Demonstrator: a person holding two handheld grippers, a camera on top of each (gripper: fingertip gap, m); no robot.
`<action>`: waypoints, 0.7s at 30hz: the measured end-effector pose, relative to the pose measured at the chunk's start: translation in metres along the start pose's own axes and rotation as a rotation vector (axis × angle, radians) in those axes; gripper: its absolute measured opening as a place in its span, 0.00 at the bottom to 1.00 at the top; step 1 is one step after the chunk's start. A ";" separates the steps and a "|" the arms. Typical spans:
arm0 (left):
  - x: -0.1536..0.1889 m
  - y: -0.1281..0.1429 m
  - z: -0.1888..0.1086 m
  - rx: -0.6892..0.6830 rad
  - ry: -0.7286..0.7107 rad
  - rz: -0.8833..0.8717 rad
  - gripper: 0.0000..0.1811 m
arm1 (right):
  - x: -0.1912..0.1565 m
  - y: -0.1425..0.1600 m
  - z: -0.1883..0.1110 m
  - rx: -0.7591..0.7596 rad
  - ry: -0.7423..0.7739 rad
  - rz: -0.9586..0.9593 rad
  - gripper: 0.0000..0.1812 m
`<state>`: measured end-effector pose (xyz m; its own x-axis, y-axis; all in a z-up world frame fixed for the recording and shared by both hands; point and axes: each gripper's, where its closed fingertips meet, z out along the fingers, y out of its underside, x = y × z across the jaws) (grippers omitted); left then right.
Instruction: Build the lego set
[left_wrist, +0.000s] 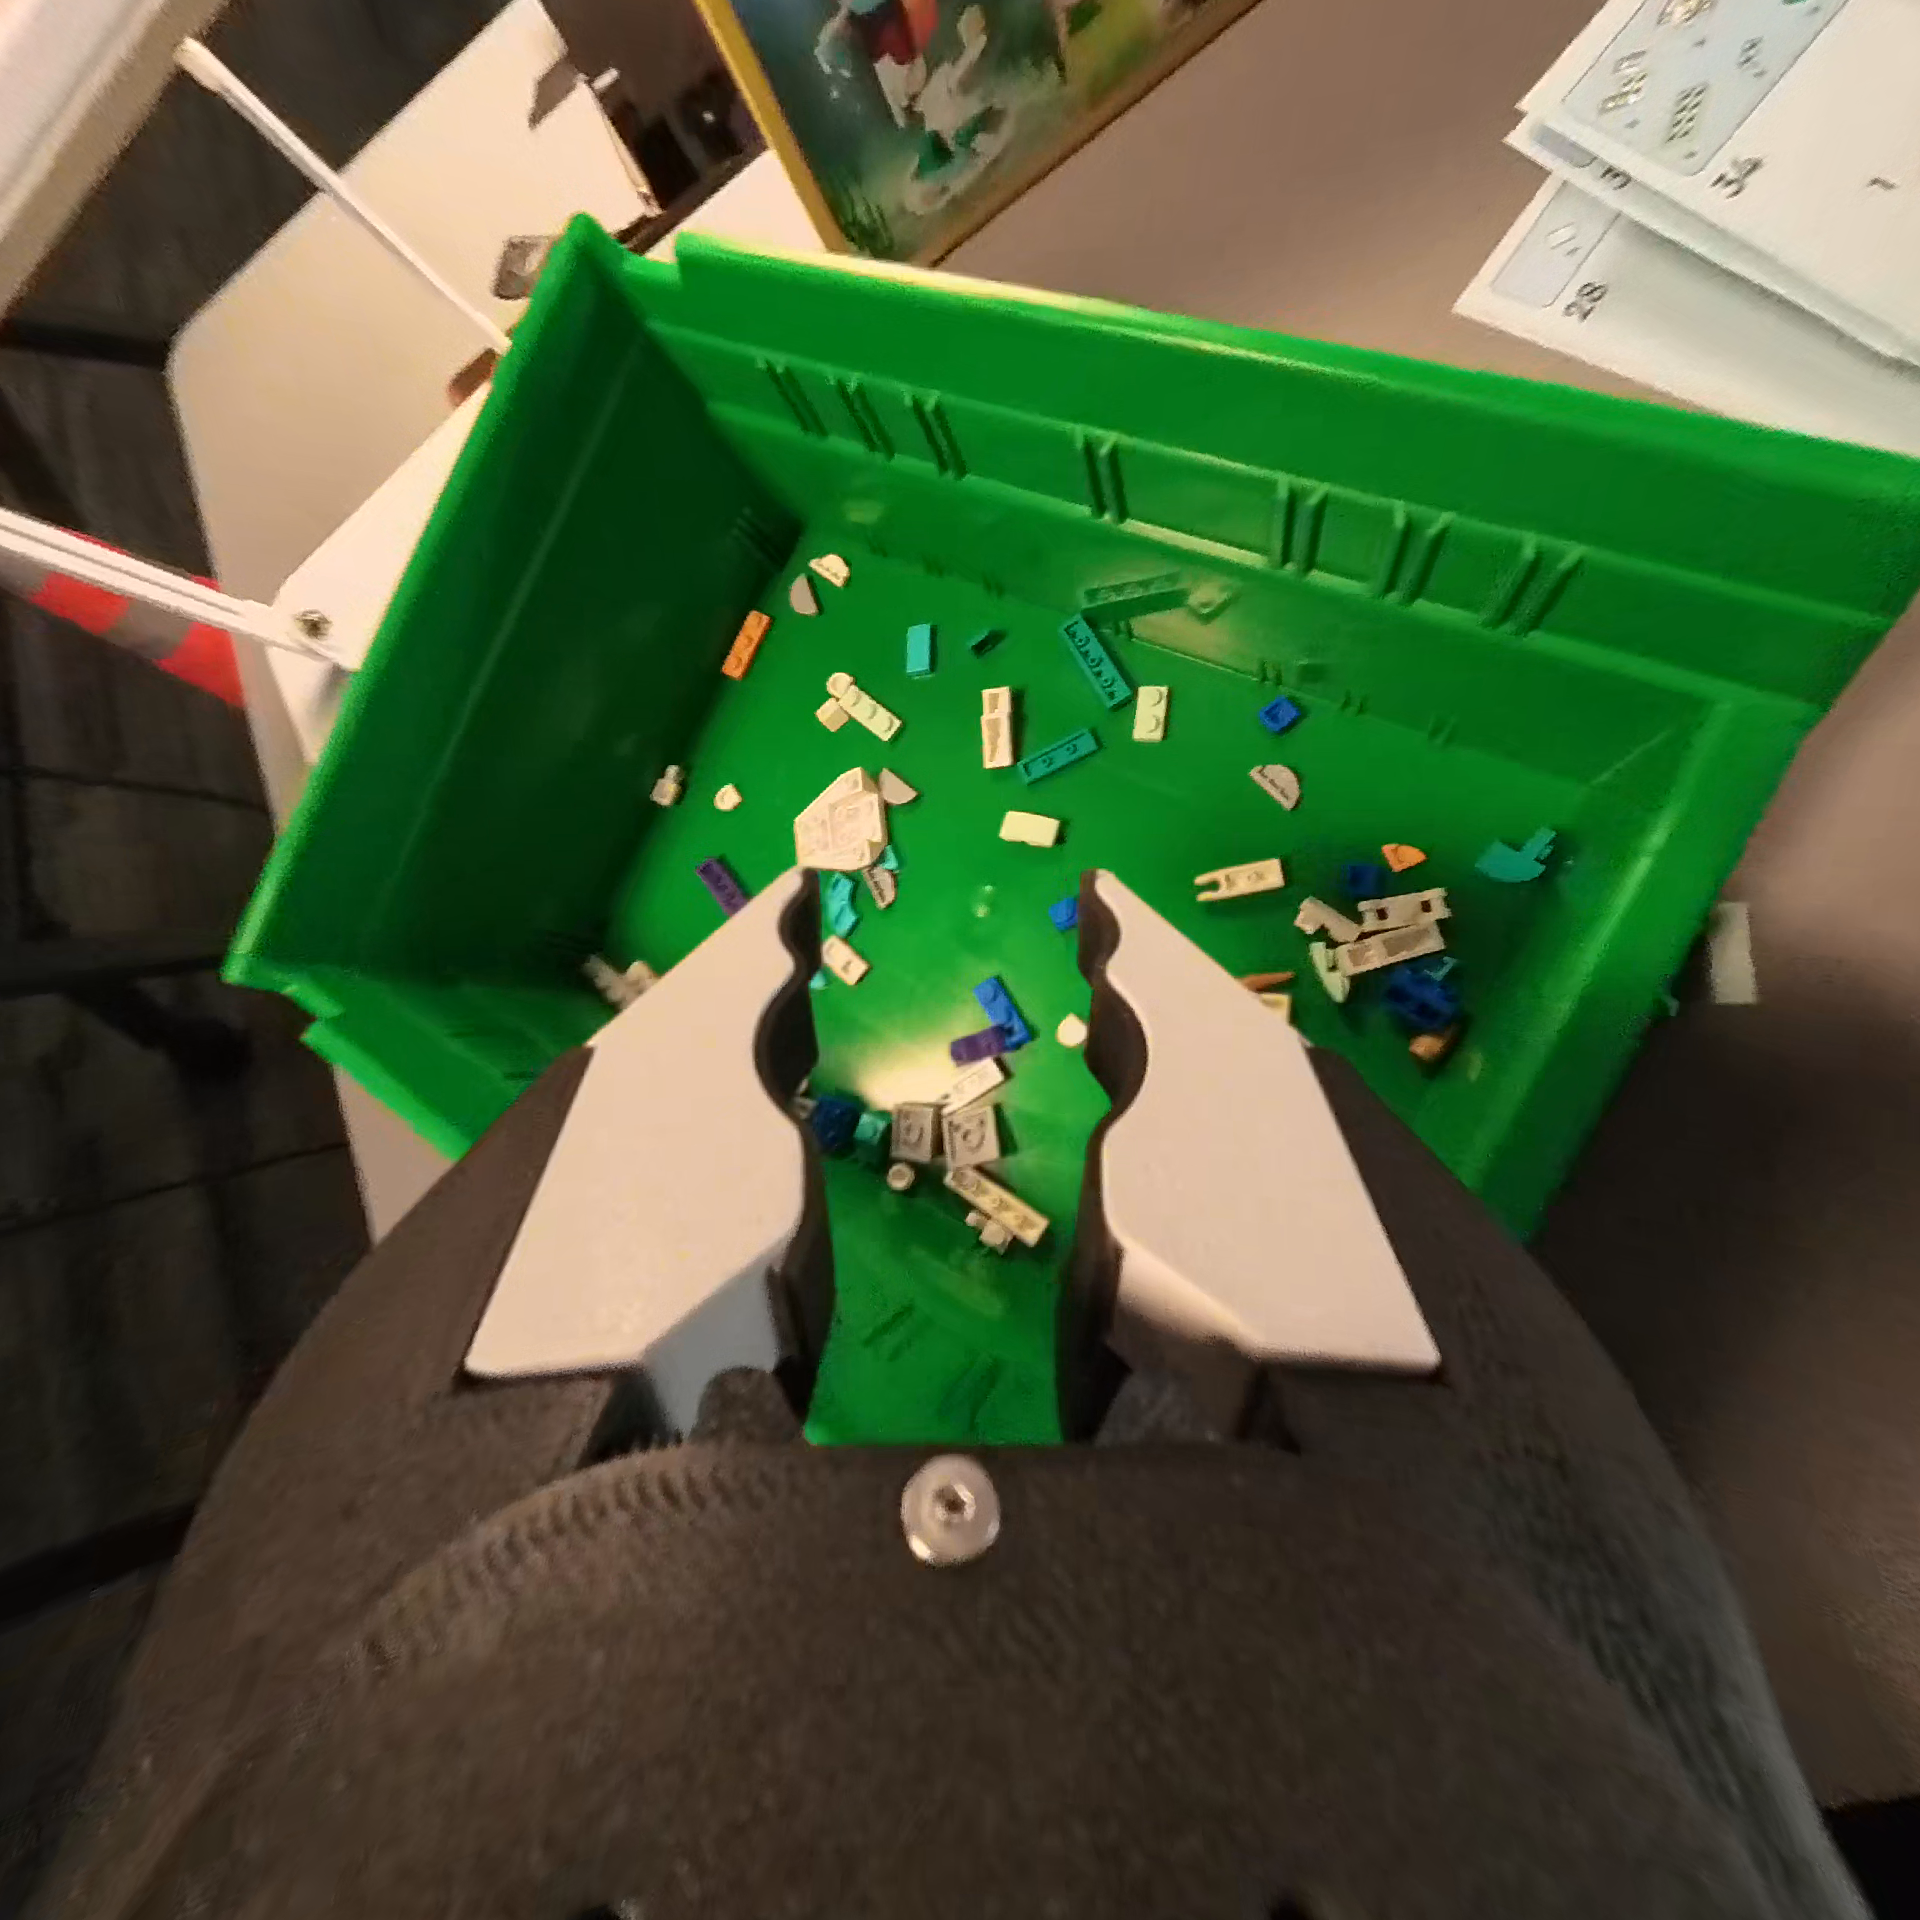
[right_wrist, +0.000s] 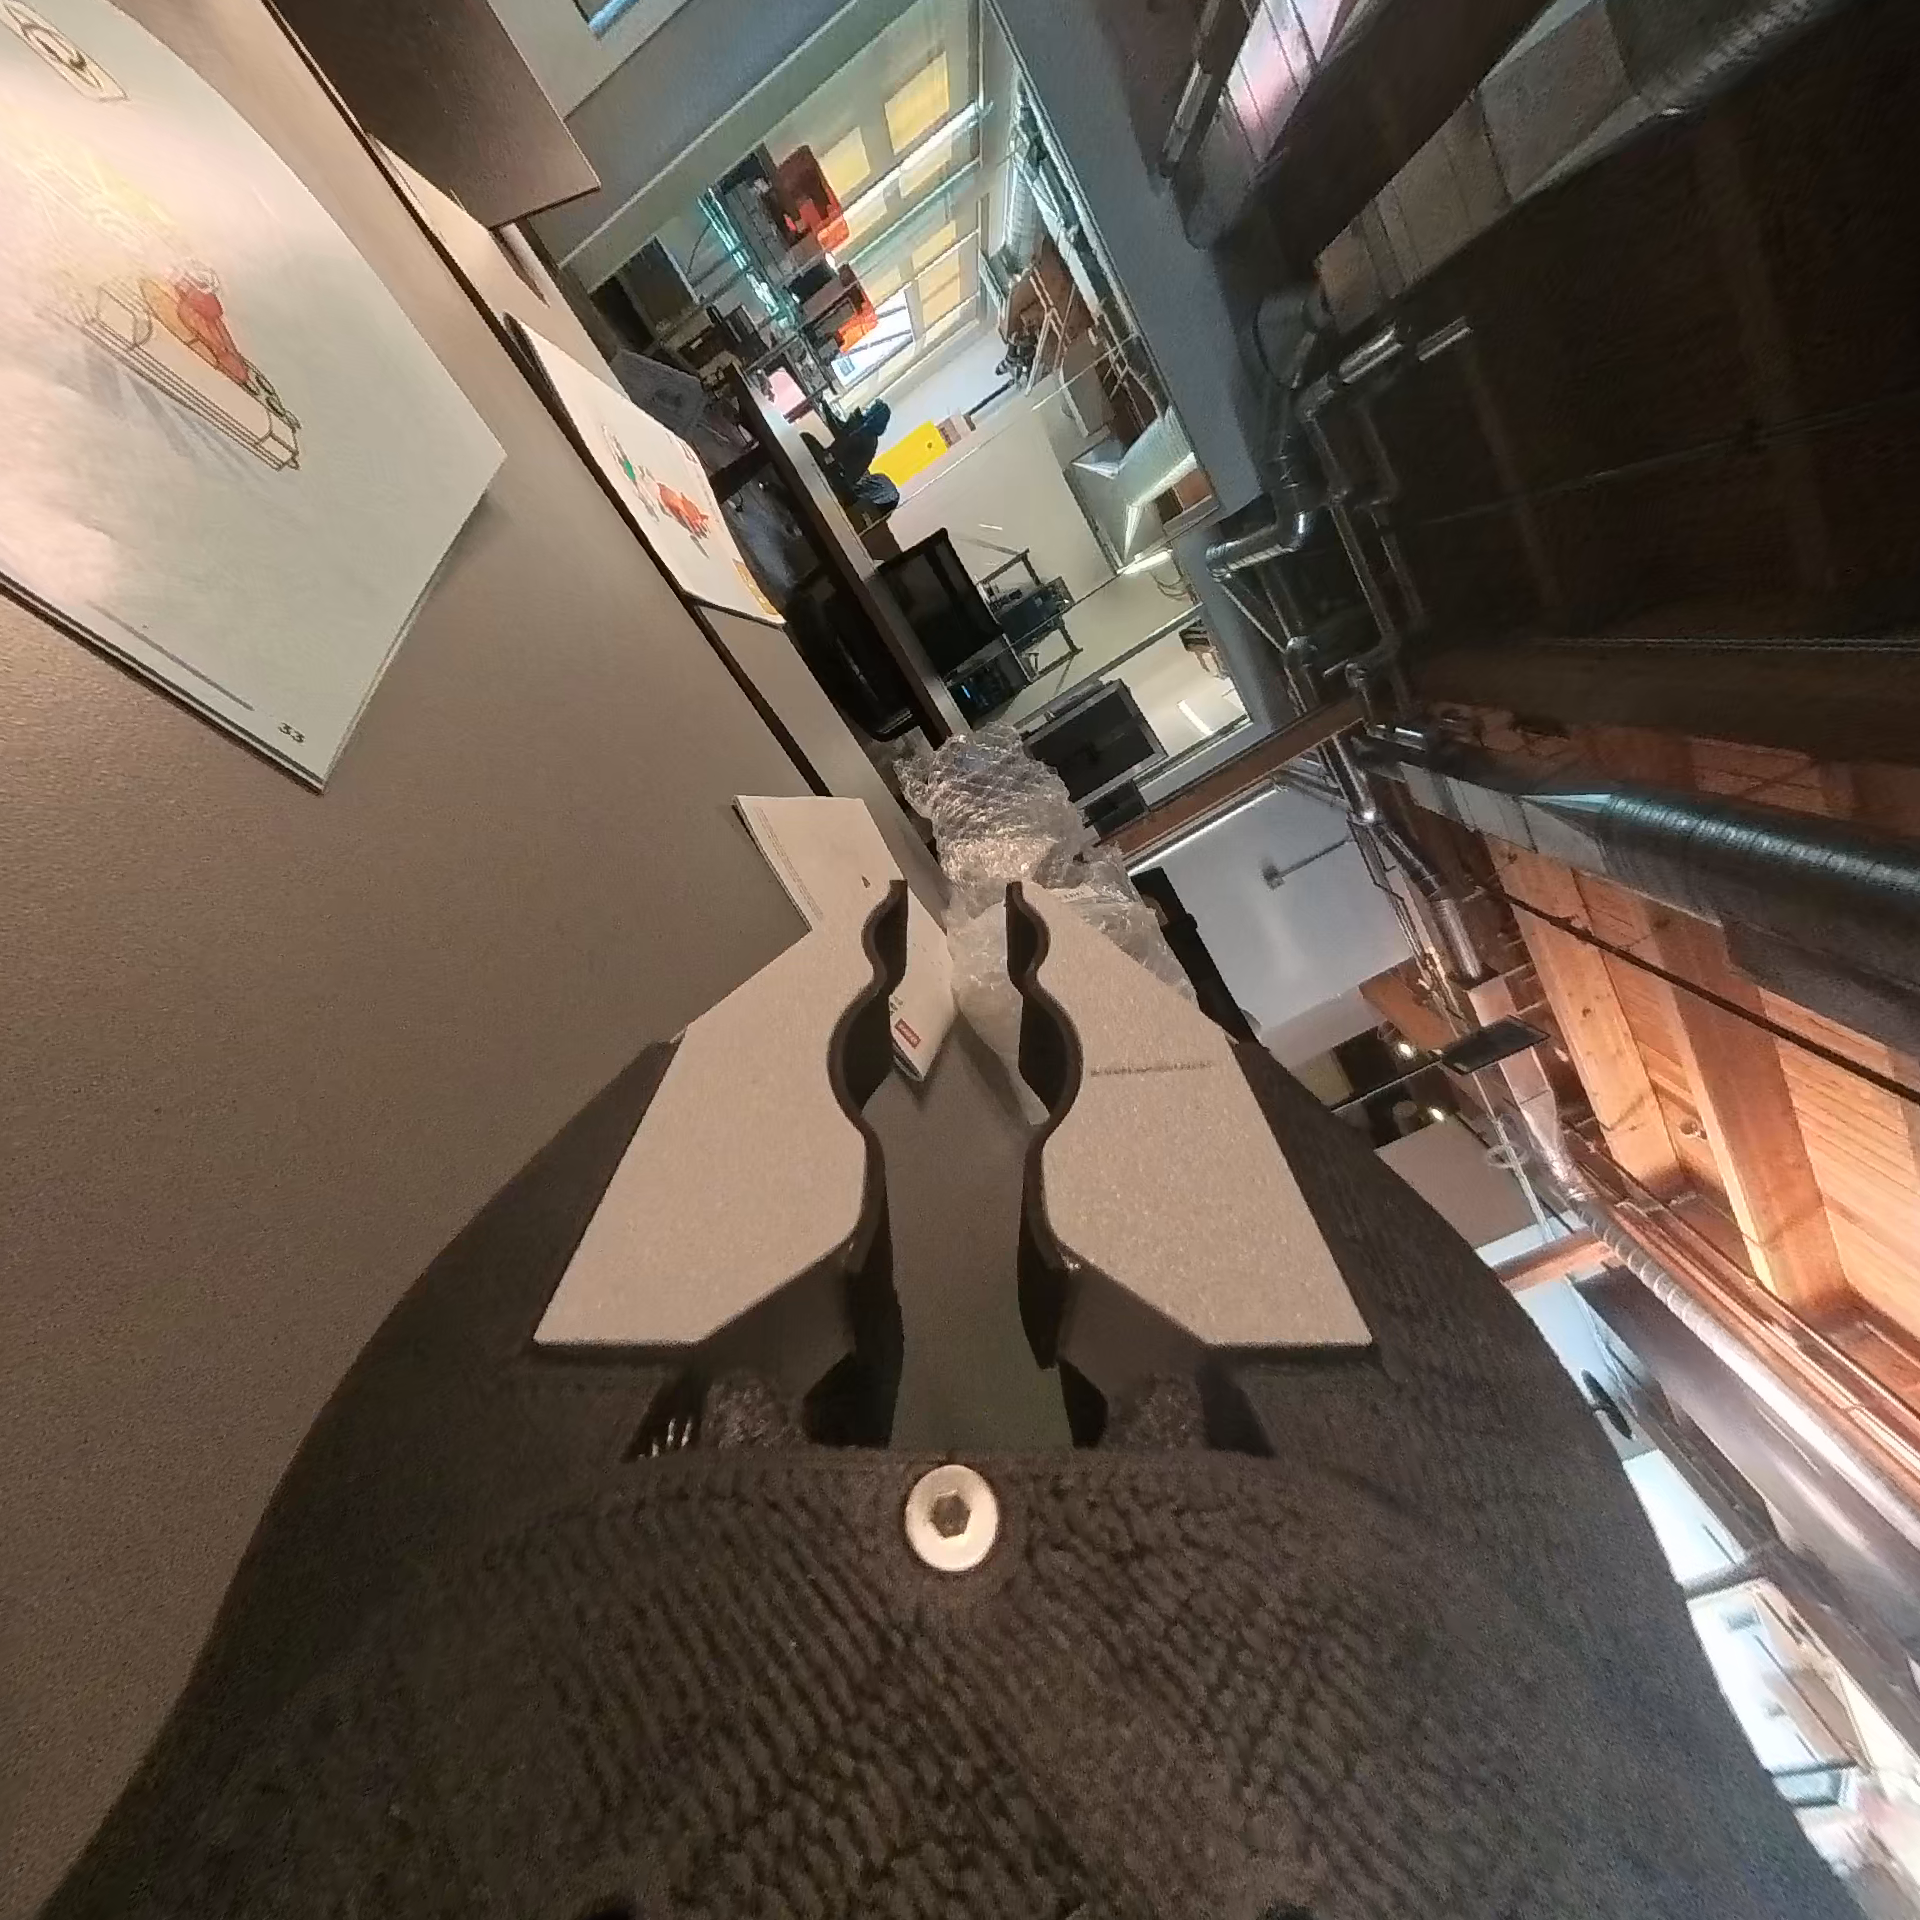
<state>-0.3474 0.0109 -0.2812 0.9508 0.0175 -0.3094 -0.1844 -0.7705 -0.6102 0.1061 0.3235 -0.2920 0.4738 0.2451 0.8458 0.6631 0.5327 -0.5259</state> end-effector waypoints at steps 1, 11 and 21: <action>0.002 0.000 0.004 0.004 0.025 -0.013 0.27 | 0.000 0.000 0.000 -0.001 0.000 -0.001 0.09; 0.003 -0.003 0.014 0.053 -0.014 0.064 0.25 | -0.003 0.001 0.001 -0.004 -0.011 -0.010 0.09; -0.005 -0.018 -0.001 0.203 -0.120 0.093 0.24 | -0.005 0.004 0.003 -0.025 -0.015 -0.034 0.09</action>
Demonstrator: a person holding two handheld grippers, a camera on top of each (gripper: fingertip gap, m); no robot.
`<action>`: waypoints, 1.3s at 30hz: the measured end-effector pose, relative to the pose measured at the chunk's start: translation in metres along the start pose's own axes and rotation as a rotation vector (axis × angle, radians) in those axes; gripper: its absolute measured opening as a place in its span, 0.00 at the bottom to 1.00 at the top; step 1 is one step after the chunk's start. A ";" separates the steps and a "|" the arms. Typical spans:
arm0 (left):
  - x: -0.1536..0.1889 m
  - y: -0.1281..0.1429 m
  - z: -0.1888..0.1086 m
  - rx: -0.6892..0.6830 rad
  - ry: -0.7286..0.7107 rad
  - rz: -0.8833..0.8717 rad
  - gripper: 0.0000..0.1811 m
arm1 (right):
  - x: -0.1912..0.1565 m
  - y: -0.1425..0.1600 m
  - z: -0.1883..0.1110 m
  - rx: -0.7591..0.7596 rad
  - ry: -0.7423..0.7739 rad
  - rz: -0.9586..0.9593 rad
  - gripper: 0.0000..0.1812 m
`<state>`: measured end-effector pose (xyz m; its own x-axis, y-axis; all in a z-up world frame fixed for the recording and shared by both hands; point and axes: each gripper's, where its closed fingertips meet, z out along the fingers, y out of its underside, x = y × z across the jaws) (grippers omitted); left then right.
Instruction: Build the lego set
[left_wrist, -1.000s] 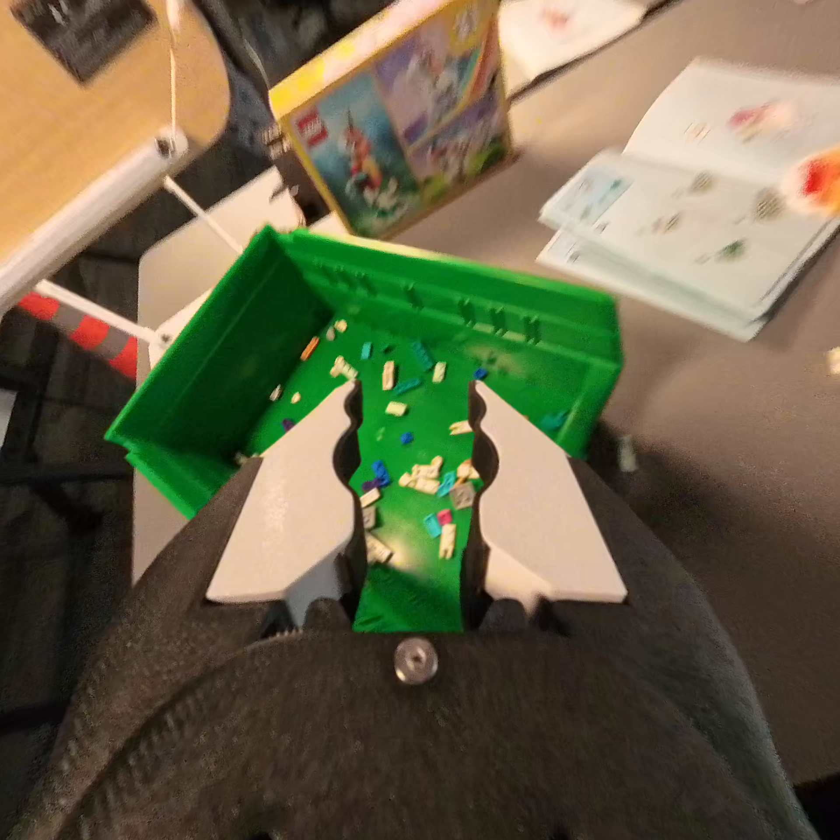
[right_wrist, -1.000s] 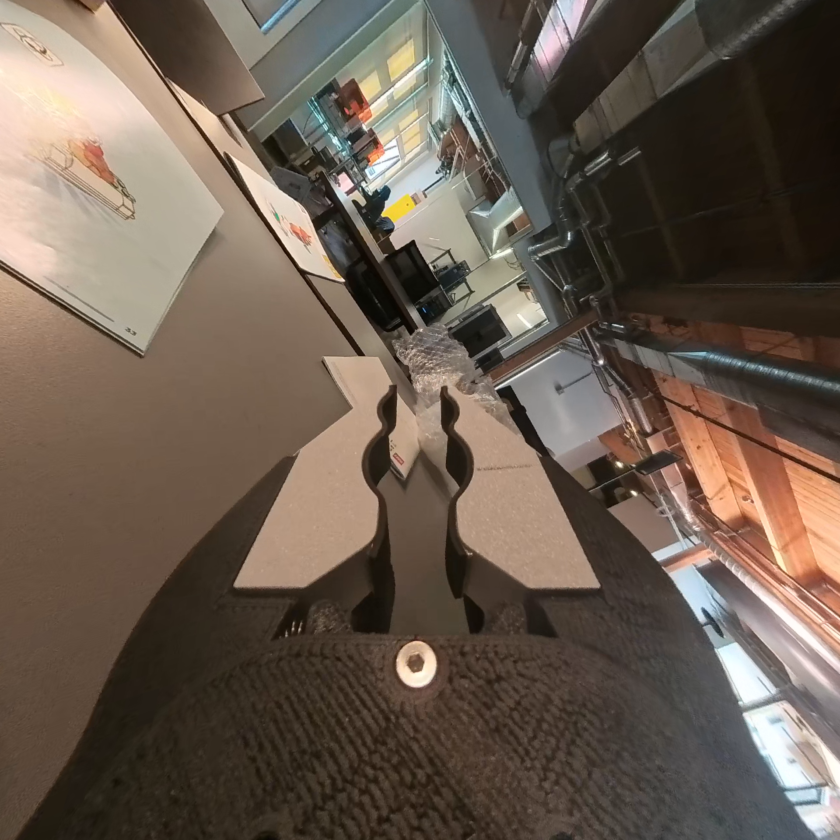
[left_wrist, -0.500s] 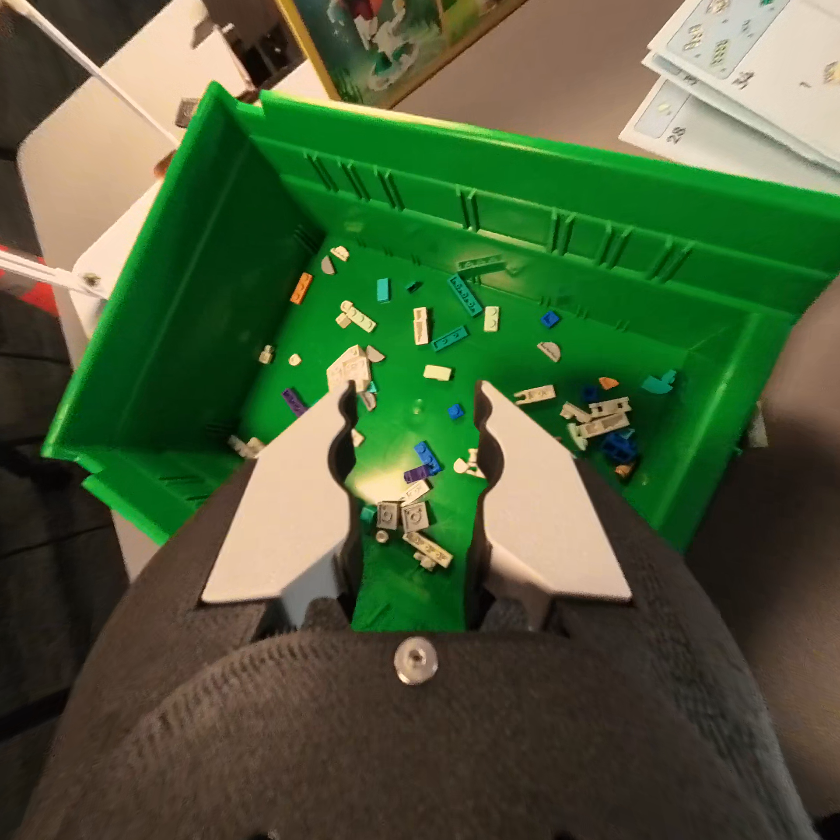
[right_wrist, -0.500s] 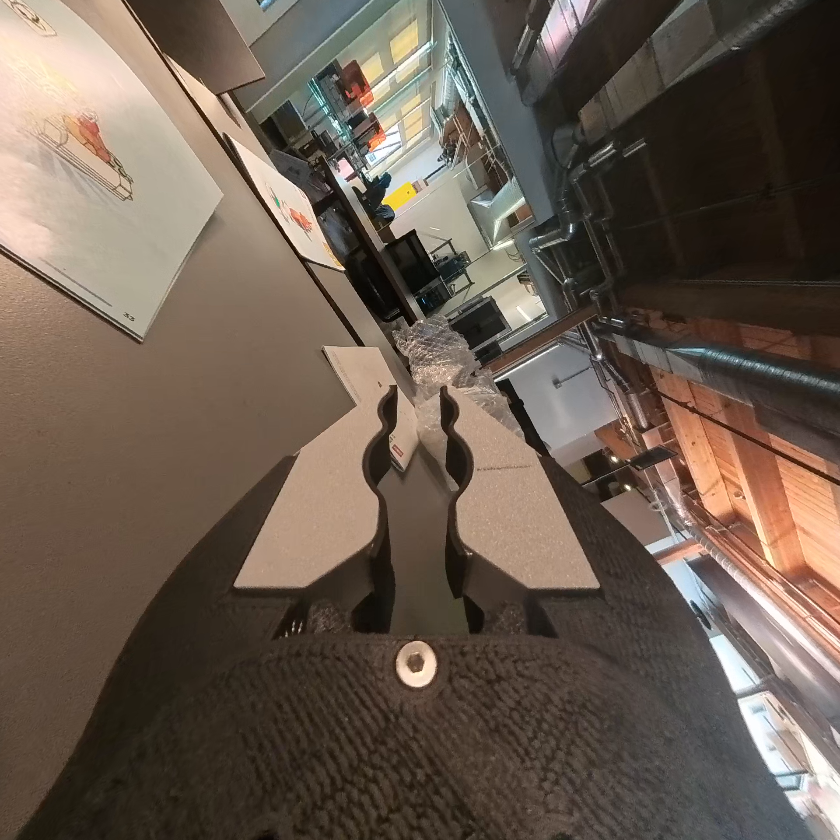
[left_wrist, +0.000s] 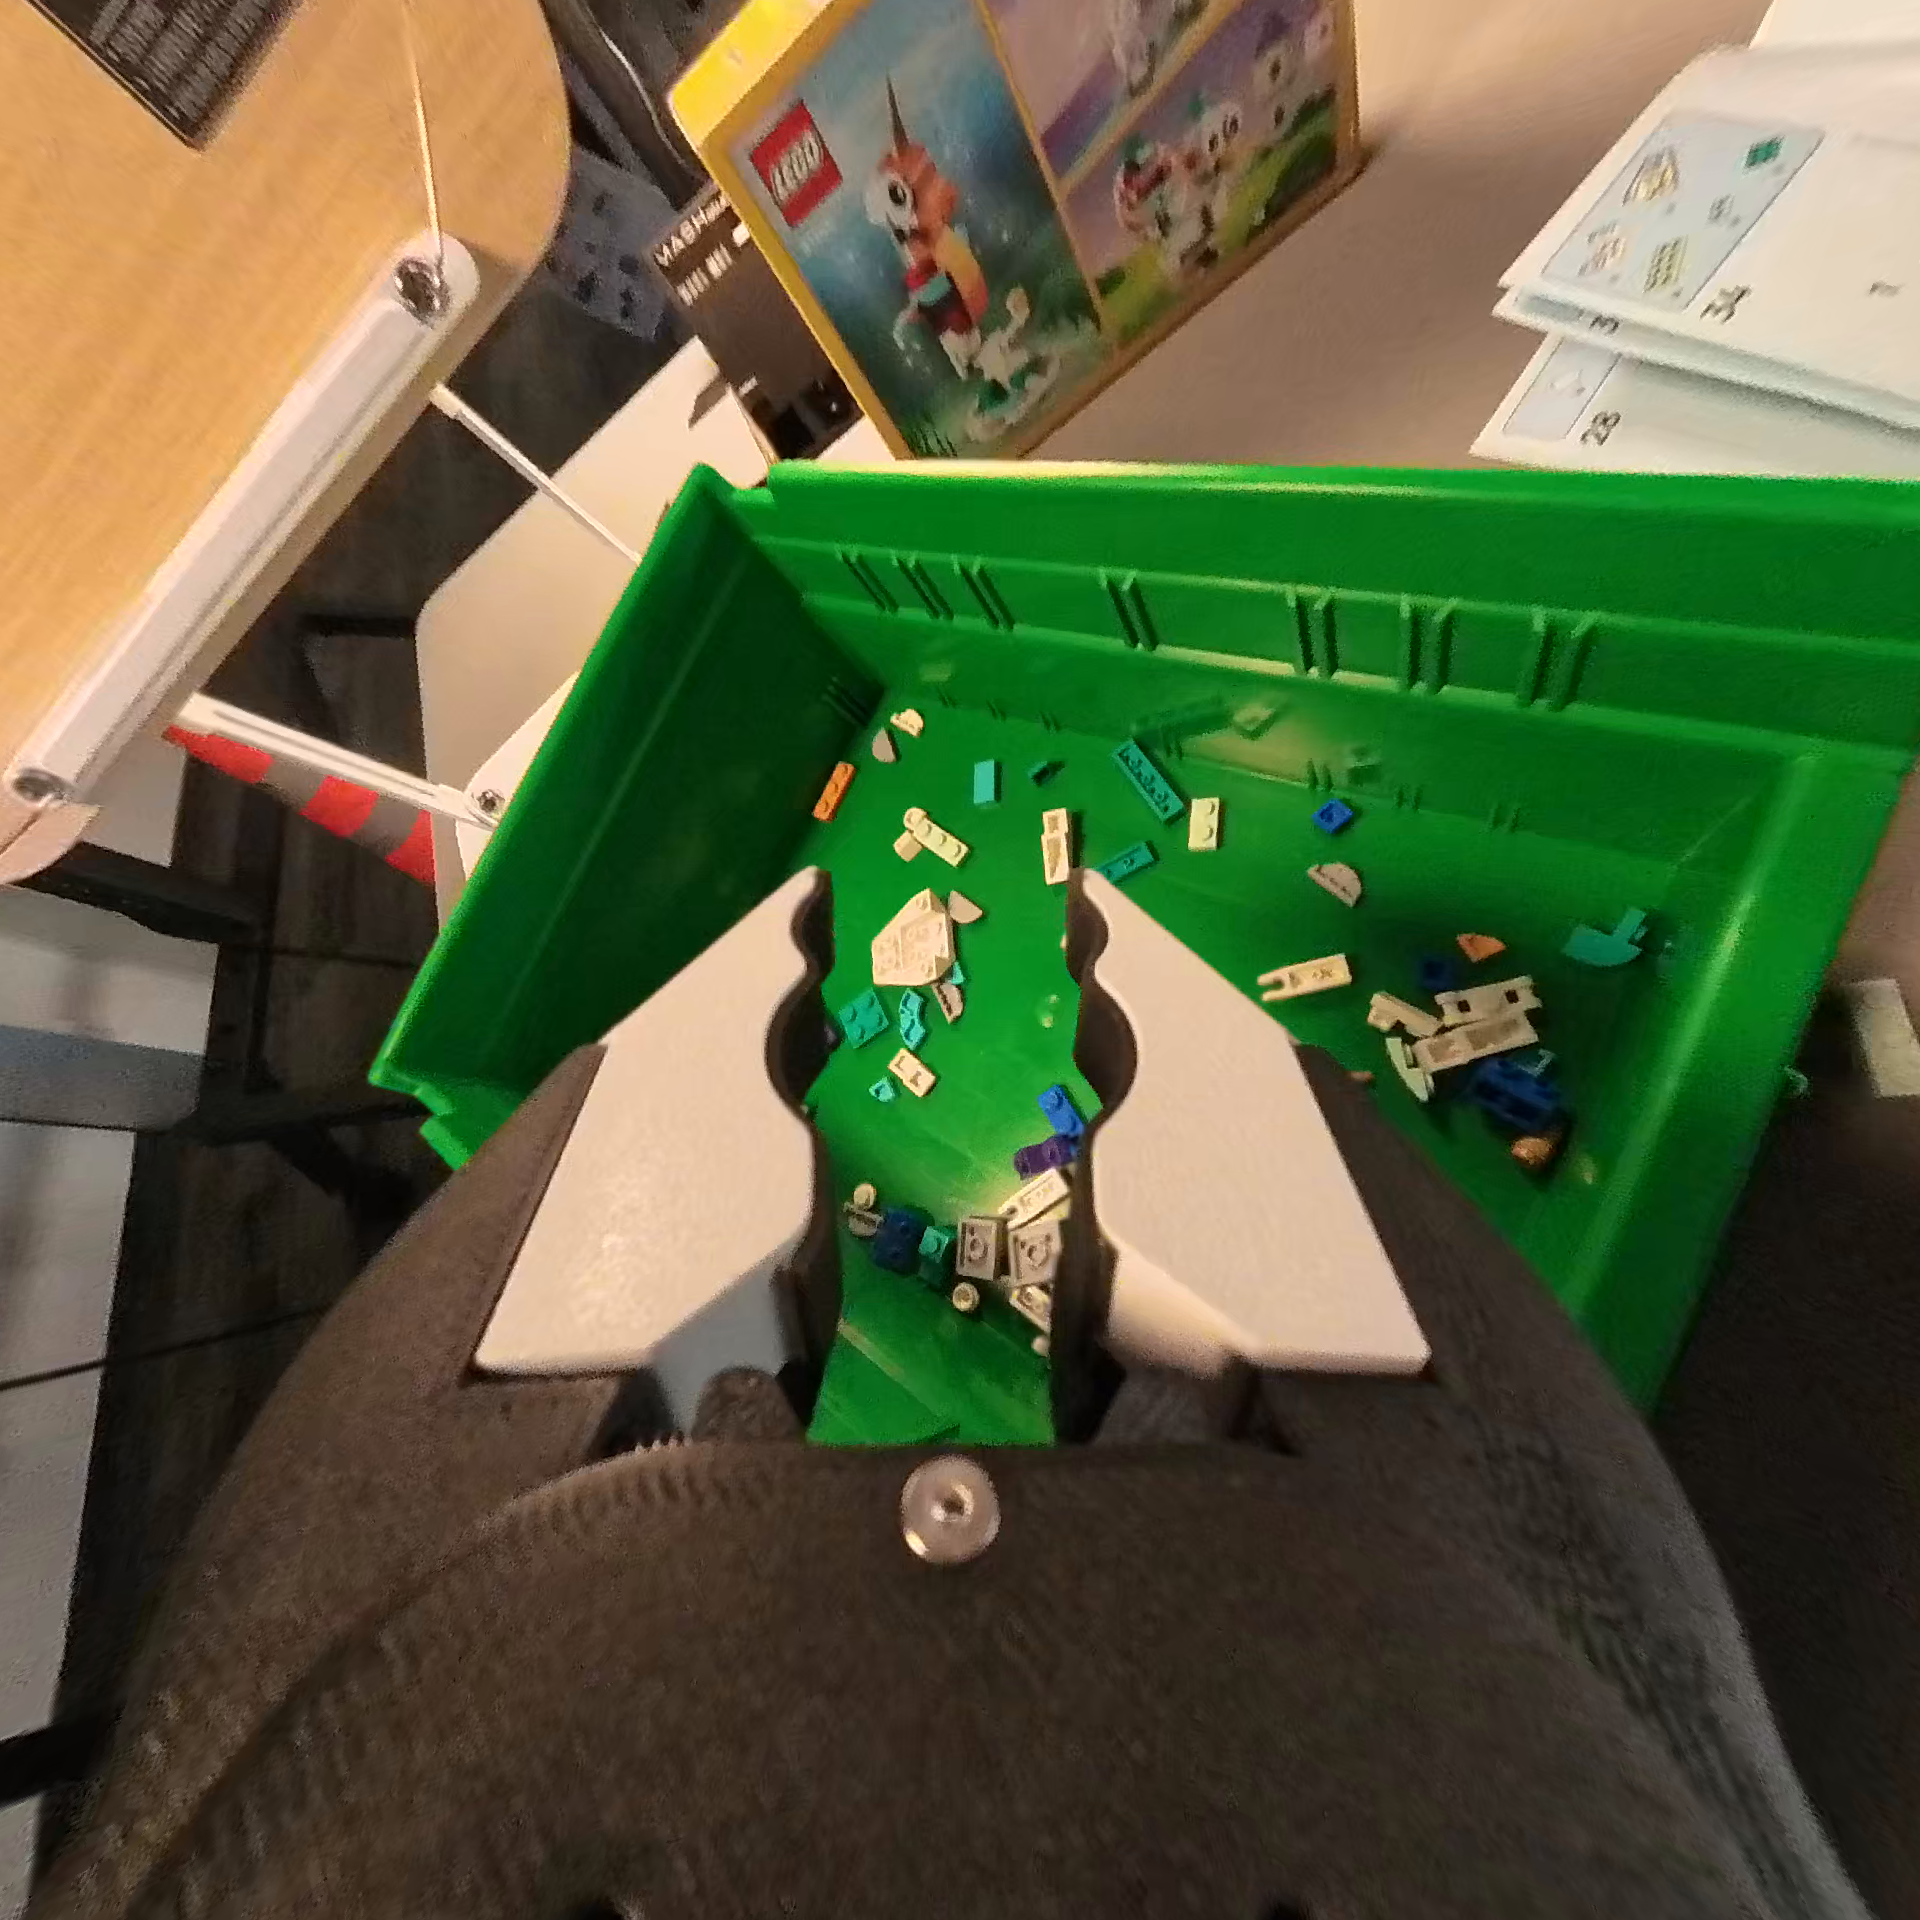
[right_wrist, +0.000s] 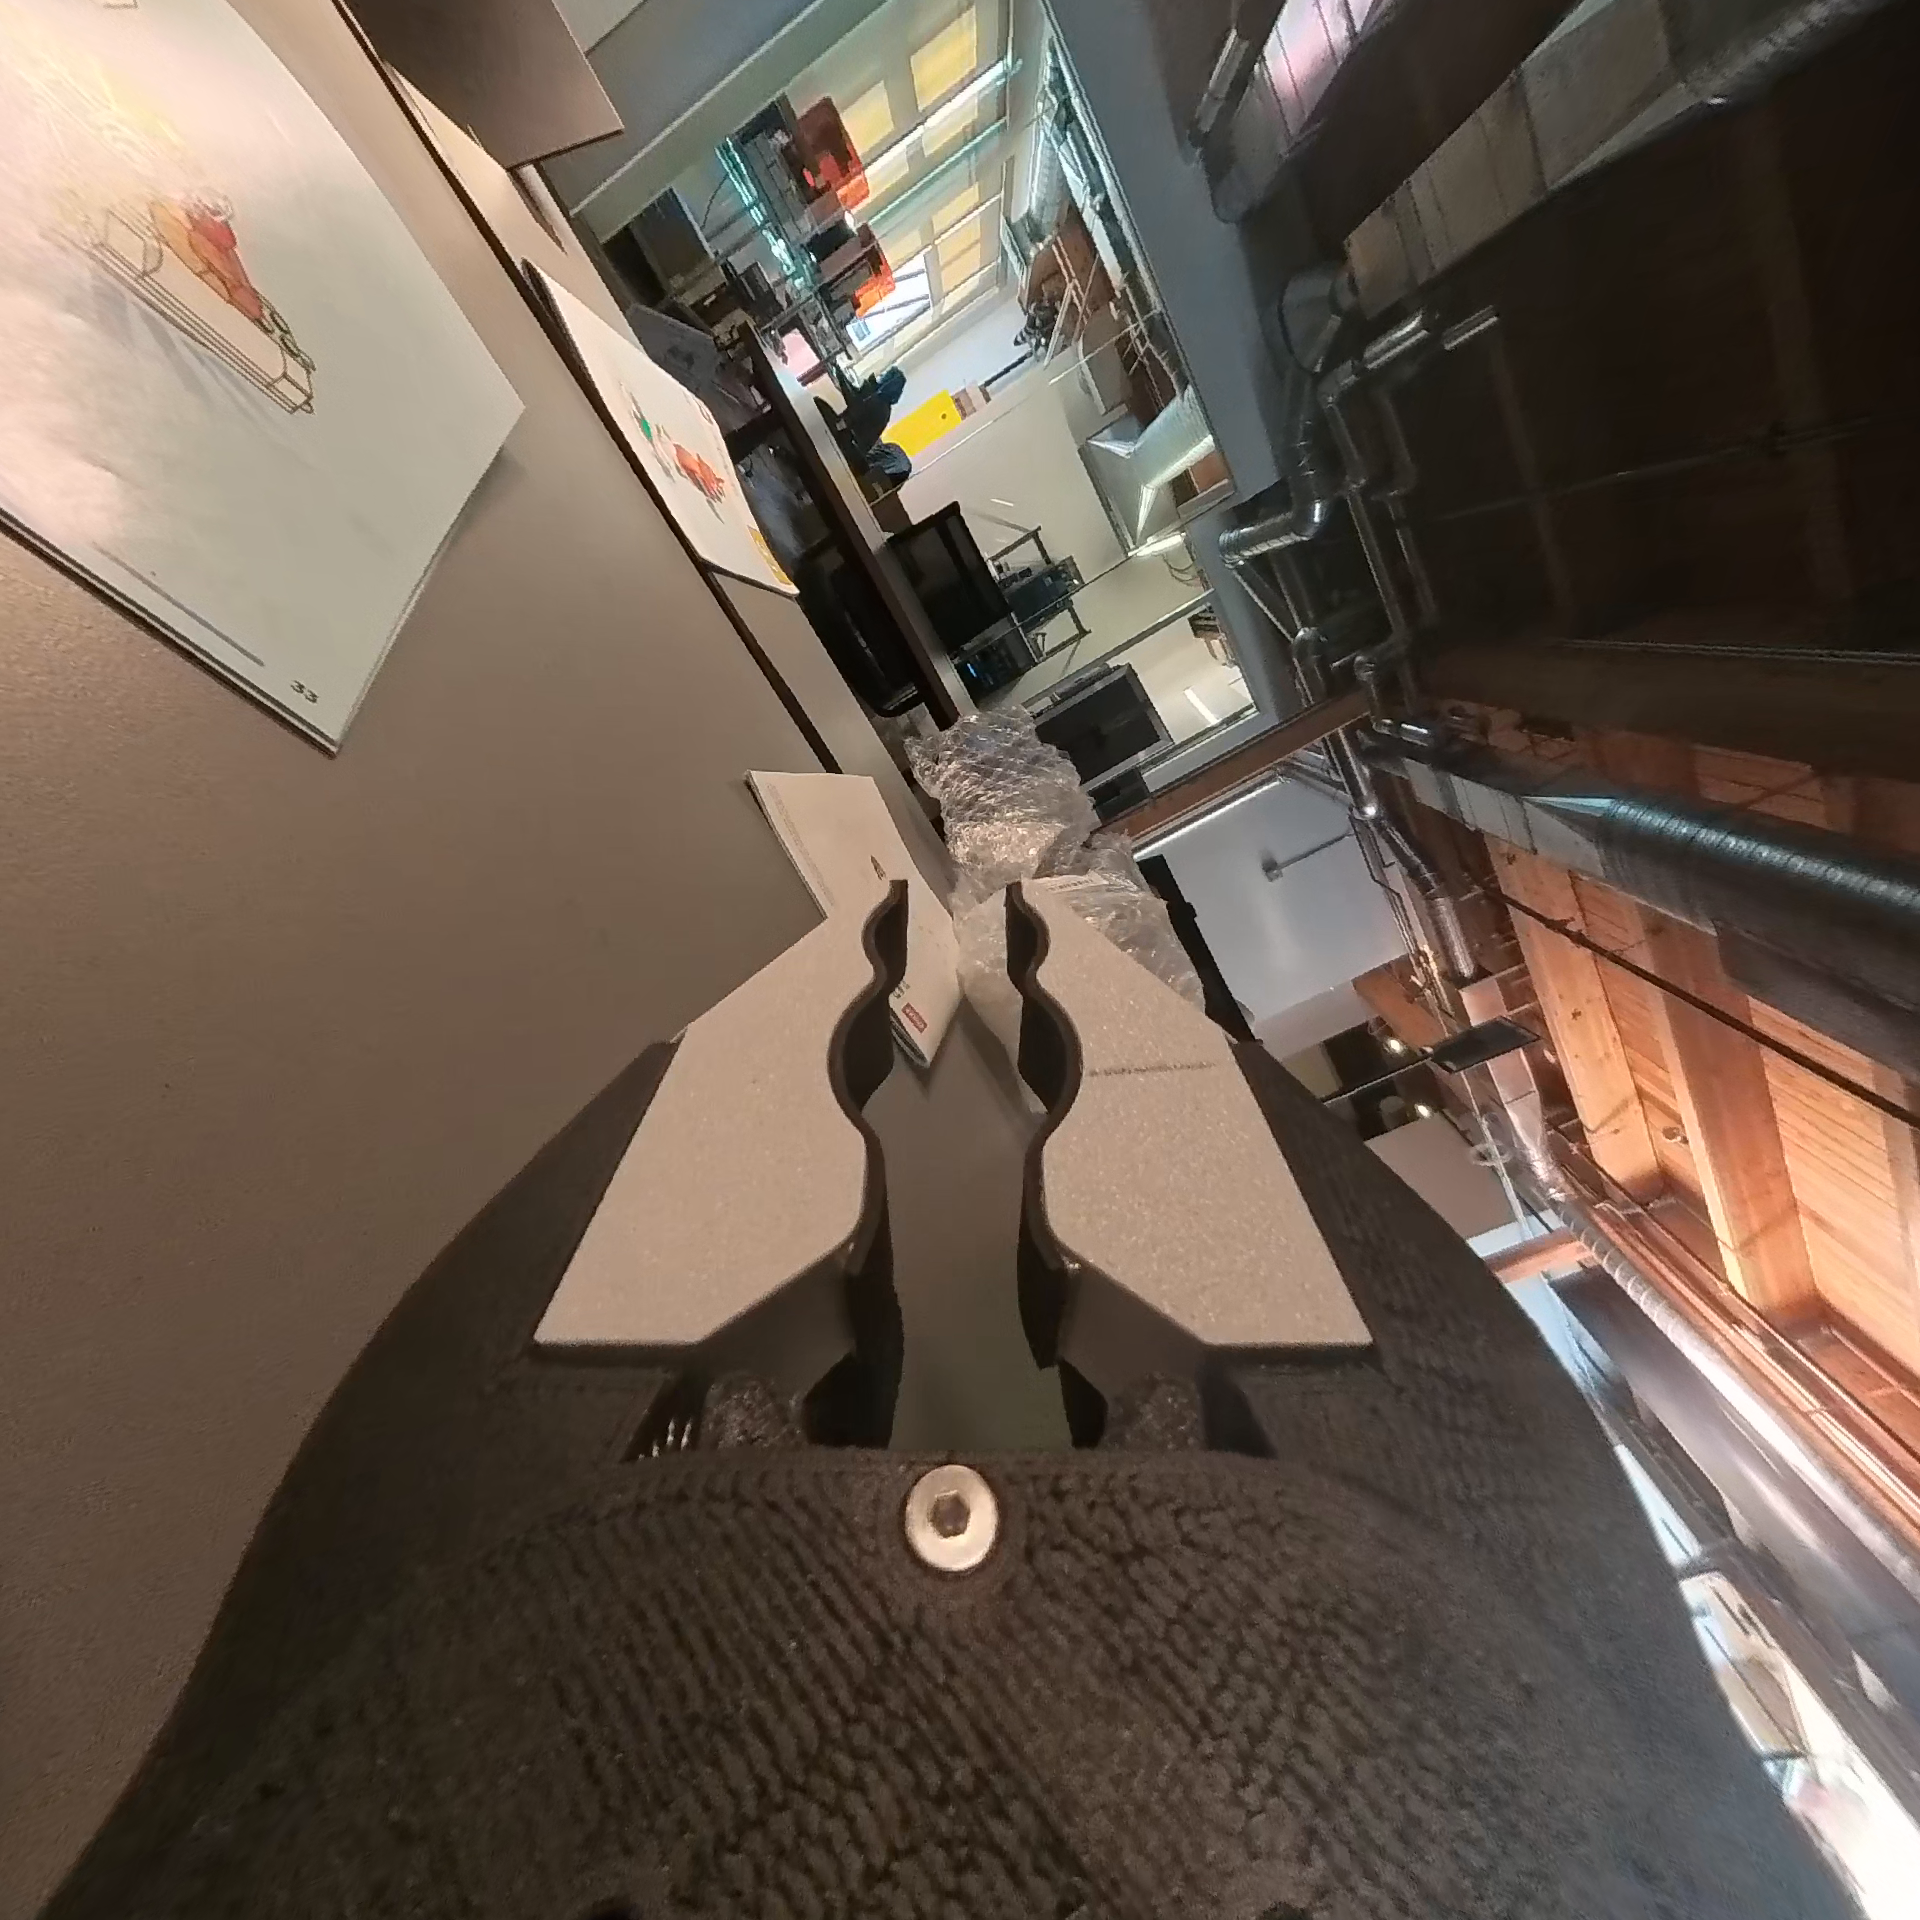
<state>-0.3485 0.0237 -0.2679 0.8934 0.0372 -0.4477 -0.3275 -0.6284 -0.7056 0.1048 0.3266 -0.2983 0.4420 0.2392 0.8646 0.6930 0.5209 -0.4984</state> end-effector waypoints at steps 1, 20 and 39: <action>0.000 -0.002 -0.002 0.019 0.003 -0.006 0.23 | 0.000 0.000 0.000 -0.003 -0.001 -0.001 0.09; 0.053 -0.033 -0.031 0.223 0.496 -0.308 0.21 | -0.004 0.010 0.004 -0.059 -0.015 -0.011 0.09; 0.052 -0.023 -0.020 -0.033 0.433 -0.193 0.13 | -0.007 0.011 0.006 -0.072 -0.023 -0.025 0.09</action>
<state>-0.2880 0.0251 -0.2642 0.9852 -0.1677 -0.0353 -0.1396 -0.6664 -0.7324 0.1063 0.3354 -0.3099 0.4111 0.2460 0.8778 0.7431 0.4673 -0.4790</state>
